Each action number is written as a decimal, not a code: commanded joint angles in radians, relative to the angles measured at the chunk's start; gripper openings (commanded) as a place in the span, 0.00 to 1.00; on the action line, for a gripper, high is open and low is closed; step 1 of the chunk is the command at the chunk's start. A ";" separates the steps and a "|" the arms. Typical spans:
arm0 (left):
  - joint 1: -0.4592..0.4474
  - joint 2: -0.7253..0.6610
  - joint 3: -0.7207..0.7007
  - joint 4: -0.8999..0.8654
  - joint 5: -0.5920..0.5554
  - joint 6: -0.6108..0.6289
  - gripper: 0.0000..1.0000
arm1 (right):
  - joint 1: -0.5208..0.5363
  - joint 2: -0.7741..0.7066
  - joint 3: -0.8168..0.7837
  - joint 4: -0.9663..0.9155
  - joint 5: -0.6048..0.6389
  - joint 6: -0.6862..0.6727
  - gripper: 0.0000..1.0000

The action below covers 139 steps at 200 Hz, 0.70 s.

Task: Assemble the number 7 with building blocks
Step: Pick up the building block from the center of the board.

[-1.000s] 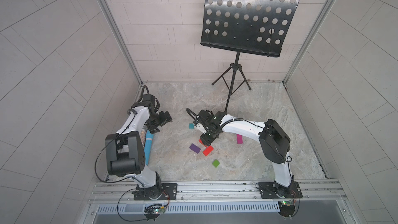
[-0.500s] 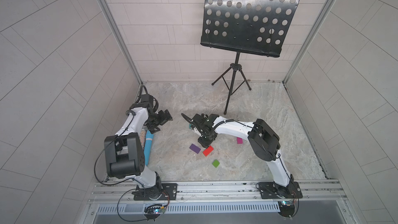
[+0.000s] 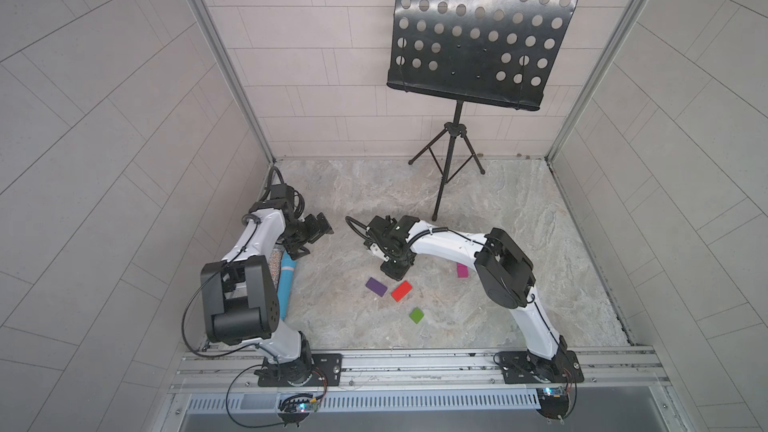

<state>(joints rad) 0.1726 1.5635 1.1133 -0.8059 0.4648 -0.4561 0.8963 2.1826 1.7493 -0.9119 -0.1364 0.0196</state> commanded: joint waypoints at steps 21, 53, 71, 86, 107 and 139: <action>0.007 -0.018 -0.022 0.016 0.027 -0.008 1.00 | -0.038 0.025 0.113 -0.047 0.081 -0.178 0.19; 0.007 -0.014 -0.050 0.041 0.055 -0.028 1.00 | -0.066 0.086 0.194 -0.058 0.080 -0.226 0.20; 0.008 -0.008 -0.059 0.048 0.068 -0.037 1.00 | -0.065 0.111 0.225 -0.052 0.085 -0.249 0.20; 0.007 -0.003 -0.064 0.053 0.074 -0.044 1.00 | -0.066 0.135 0.250 -0.048 0.101 -0.252 0.21; 0.006 0.000 -0.066 0.064 0.087 -0.056 1.00 | -0.066 0.165 0.286 -0.047 0.112 -0.254 0.21; 0.000 0.007 -0.071 0.076 0.102 -0.070 1.00 | -0.066 0.197 0.326 -0.046 0.094 -0.253 0.21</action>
<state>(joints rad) 0.1726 1.5642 1.0595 -0.7422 0.5465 -0.5087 0.8246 2.3600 2.0350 -0.9367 -0.0429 -0.2028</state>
